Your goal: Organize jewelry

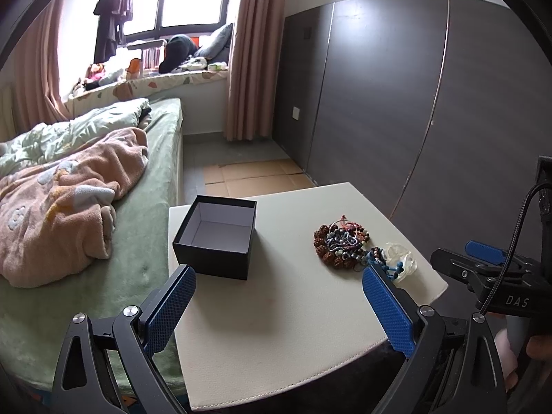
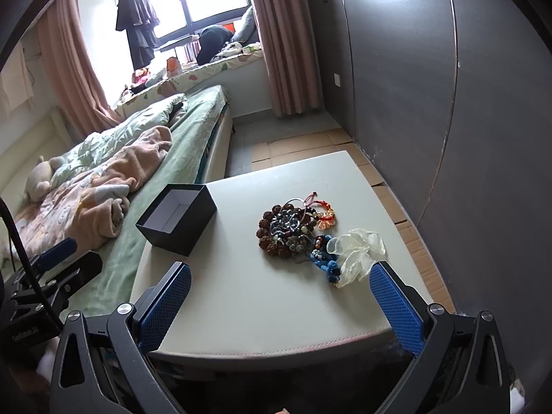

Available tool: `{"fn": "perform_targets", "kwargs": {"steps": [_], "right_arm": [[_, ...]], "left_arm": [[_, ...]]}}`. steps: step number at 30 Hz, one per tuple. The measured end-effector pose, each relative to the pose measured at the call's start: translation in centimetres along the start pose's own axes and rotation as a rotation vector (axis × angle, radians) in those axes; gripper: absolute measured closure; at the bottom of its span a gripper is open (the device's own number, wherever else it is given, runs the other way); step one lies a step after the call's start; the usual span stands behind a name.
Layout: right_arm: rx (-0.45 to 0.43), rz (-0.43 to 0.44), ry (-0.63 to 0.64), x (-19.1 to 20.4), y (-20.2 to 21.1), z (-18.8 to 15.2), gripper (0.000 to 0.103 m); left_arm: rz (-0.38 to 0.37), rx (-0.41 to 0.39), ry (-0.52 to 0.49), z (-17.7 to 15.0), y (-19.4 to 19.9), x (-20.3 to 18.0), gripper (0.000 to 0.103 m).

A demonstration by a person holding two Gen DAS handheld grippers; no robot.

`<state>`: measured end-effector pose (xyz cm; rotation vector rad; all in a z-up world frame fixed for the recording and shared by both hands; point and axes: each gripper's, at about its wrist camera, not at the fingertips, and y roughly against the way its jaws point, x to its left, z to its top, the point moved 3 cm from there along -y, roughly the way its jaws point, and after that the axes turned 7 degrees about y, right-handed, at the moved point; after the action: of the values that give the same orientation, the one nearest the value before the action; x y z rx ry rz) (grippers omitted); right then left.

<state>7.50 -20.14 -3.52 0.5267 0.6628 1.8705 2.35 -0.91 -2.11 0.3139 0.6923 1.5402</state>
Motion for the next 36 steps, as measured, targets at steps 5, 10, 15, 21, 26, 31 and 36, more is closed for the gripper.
{"fn": "perform_targets", "kwargs": {"steps": [5,10,15,21,26,31,36], "right_arm": [[-0.001,-0.002,0.000,-0.09,-0.02,0.03,0.000],[-0.006,-0.009,0.001,-0.17,0.02,0.07,0.000],[-0.010,-0.011,0.003,-0.31,0.07,0.16,0.000],[-0.007,-0.017,0.001,-0.38,0.27,0.21,0.000],[-0.013,-0.021,0.003,-0.59,0.36,0.31,0.000],[-0.013,-0.022,0.000,-0.67,0.61,0.43,0.000],[-0.020,-0.027,-0.007,-0.90,0.73,0.44,0.000]], "left_arm": [[-0.003,0.001,-0.002,-0.04,0.08,-0.06,0.005],[-0.003,0.004,-0.008,-0.01,-0.05,-0.32,0.005],[-0.007,0.002,-0.012,0.01,0.01,-0.47,0.005],[-0.009,0.003,-0.011,0.00,0.03,-0.47,0.005],[-0.010,0.004,-0.010,0.00,0.07,-0.41,0.005],[-0.010,0.004,-0.014,-0.07,0.07,-0.44,0.005],[-0.008,0.012,-0.024,-0.33,-0.03,-0.66,0.005]]}}
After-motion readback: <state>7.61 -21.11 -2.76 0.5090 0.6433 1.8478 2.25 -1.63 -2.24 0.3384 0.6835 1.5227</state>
